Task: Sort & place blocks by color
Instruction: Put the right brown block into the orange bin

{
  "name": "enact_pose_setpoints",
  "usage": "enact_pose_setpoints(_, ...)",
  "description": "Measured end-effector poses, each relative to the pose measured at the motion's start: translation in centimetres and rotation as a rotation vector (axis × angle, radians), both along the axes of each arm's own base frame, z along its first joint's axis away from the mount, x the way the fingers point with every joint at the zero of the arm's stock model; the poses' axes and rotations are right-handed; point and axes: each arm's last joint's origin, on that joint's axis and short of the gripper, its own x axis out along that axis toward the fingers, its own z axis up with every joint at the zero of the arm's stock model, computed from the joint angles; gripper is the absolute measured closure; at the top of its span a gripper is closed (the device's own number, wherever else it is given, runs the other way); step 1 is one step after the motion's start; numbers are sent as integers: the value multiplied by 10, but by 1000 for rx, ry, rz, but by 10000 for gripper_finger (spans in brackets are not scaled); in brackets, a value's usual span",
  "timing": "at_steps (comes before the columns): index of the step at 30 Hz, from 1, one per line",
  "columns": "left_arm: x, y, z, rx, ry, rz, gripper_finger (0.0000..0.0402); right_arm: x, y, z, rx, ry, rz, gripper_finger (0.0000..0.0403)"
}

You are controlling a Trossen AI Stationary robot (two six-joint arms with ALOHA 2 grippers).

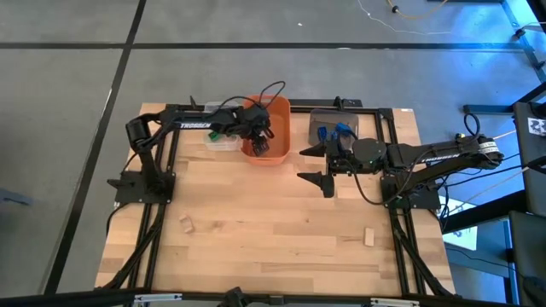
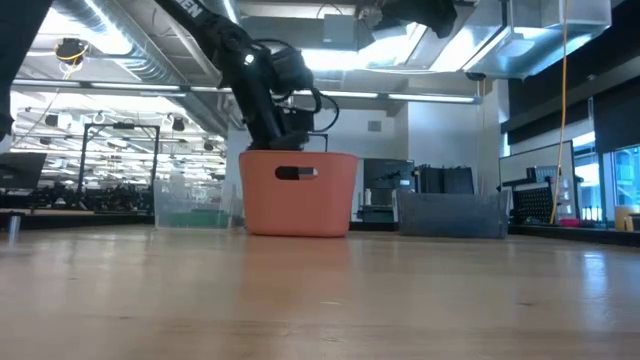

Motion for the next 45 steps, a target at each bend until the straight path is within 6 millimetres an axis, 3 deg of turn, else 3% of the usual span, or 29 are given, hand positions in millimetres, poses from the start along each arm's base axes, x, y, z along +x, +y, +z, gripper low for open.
enact_pose_setpoints(3,-5,2,23,4,-26,4,151,0,0,0,-1,0,0,40)
enact_pose_setpoints(9,-23,-3,100,31,-215,9,151,0,0,0,-1,-3,-4,40)
enact_pose_setpoints(13,-46,-35,146,0,-413,1,151,0,-1,0,-5,-4,-24,40)
enact_pose_setpoints(16,-60,-73,159,17,-552,-59,151,0,-1,0,-6,-5,-24,40)
enact_pose_setpoints(19,-75,-114,156,21,-721,-113,151,0,-1,1,-8,-6,-23,40)
enact_pose_setpoints(23,-96,-166,132,6,-929,-185,151,0,-1,1,-6,-10,-23,40)
enact_pose_setpoints(27,-118,-199,106,-15,-1047,-232,151,0,0,2,4,-17,-13,40)
enact_pose_setpoints(32,-133,-214,82,-34,-1051,-275,151,0,0,2,50,-26,-19,40)
enact_pose_setpoints(39,-134,-216,80,87,-1010,-369,151,1,0,4,101,-46,-28,40)
enact_pose_setpoints(45,-134,-215,81,106,-1014,-351,151,1,0,4,205,-60,-45,40)
